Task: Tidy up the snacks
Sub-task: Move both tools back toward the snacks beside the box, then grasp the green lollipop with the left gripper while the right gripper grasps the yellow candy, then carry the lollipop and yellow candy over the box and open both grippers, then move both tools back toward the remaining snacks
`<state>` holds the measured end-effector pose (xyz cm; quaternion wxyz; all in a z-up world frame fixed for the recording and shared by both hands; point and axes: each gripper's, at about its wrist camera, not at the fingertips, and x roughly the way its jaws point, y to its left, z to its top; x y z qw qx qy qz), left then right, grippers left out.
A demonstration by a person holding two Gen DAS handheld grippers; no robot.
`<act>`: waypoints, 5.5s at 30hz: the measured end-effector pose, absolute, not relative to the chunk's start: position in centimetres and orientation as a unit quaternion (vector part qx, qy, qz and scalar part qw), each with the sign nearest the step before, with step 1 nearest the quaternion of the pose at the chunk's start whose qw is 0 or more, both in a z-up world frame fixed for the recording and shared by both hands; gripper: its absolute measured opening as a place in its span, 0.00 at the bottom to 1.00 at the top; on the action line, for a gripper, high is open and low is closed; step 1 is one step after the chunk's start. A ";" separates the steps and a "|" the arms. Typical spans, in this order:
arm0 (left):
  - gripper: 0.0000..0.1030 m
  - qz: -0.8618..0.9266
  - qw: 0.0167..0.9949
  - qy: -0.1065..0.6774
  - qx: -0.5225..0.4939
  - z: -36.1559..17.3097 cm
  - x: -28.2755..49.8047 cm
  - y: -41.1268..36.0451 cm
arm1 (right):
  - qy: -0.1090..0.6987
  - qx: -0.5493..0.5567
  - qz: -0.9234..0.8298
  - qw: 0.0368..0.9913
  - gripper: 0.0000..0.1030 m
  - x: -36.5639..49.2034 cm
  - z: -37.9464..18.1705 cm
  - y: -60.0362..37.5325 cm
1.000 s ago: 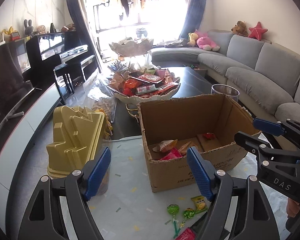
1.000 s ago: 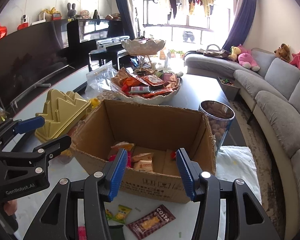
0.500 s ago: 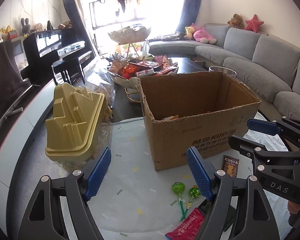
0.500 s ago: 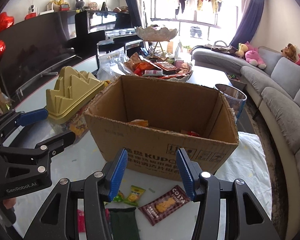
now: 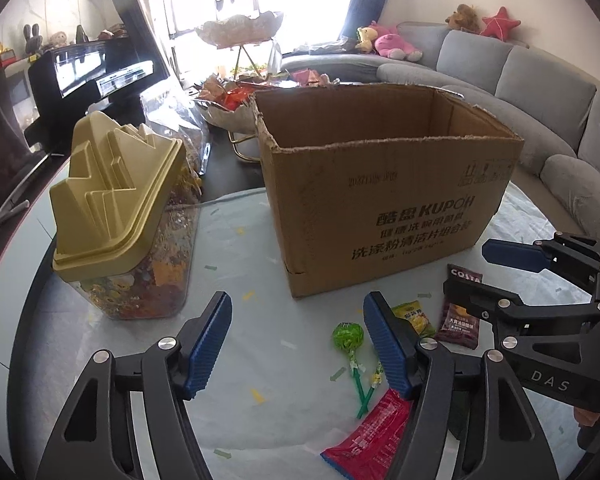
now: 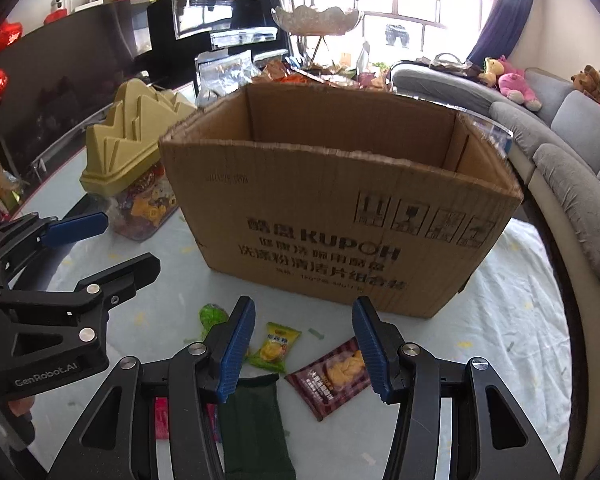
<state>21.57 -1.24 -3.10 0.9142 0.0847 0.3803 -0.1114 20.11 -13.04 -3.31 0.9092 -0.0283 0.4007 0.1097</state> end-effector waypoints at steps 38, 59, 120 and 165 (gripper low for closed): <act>0.39 -0.166 0.873 0.455 0.051 -10.2 25.5 -3.4 | 0.499 0.008 0.149 0.853 0.32 23.4 -10.2 -13.4; 0.26 -0.148 0.883 0.443 0.051 -9.6 25.6 -2.2 | 0.497 0.000 0.144 0.856 0.32 24.8 -9.8 -12.7; 0.26 -0.146 0.948 0.281 0.029 9.4 24.5 -4.8 | 0.285 0.005 0.112 0.952 0.24 21.1 8.7 -16.4; 0.65 -0.120 0.943 0.303 0.068 3.7 23.3 -4.4 | 0.327 0.006 0.062 0.943 0.54 22.2 3.8 -17.5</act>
